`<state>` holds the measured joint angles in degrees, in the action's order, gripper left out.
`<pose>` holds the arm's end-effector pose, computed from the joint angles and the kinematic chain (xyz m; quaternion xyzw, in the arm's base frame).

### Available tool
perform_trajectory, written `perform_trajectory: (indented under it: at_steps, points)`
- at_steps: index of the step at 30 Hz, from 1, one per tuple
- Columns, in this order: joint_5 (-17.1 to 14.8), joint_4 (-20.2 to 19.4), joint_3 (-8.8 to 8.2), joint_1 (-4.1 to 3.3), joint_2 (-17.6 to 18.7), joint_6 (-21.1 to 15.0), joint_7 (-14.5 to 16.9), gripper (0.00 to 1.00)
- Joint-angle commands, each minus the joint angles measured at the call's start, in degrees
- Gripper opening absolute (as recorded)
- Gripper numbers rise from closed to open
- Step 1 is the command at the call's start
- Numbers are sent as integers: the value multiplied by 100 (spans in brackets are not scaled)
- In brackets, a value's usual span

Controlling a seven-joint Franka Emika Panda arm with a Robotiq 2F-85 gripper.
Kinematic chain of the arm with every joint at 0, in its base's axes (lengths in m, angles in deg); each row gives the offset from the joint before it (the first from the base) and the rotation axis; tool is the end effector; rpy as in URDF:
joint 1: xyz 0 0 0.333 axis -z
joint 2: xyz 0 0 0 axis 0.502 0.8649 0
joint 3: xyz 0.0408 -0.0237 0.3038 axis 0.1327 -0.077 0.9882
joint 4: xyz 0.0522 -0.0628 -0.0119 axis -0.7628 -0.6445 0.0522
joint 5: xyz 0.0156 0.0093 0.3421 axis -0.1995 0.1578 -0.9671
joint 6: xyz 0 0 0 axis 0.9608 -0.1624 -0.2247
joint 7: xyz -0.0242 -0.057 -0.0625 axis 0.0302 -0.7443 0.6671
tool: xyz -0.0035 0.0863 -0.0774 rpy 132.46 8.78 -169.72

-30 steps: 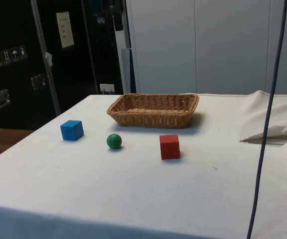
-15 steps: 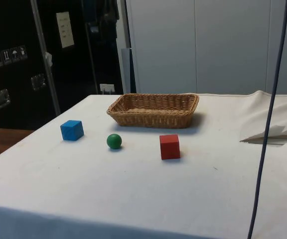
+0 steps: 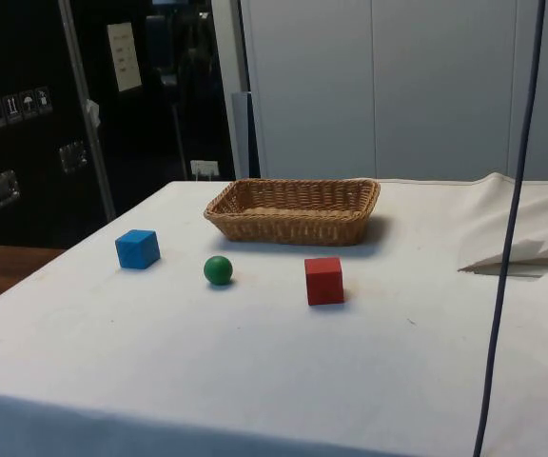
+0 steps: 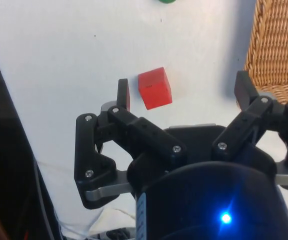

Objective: Place all non-red objects into the basket.

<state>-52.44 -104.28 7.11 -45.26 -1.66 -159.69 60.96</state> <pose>0.5448 0.0284 0.4363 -0.9996 -0.0153 -0.0221 0.0037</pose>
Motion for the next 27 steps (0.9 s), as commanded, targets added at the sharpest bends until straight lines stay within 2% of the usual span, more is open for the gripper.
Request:
perform_trajectory:
  at_steps: [1,9,15,16,17,20,22,23,27]
  points:
    - [11,-23,0,-11,29,-120,-46,100]
    - [46,-52,0,-6,132,-309,-52,100]
    - [23,235,-6,17,430,-361,-17,100]
    - [6,103,0,11,315,-390,-11,100]
    - [23,292,-6,17,487,-355,-11,100]
    - [6,556,-17,29,710,-332,11,100]
    - [6,705,-23,34,842,-327,17,100]
    - [6,636,-23,23,785,-378,6,100]
    - [0,1060,-40,46,1163,-327,34,100]
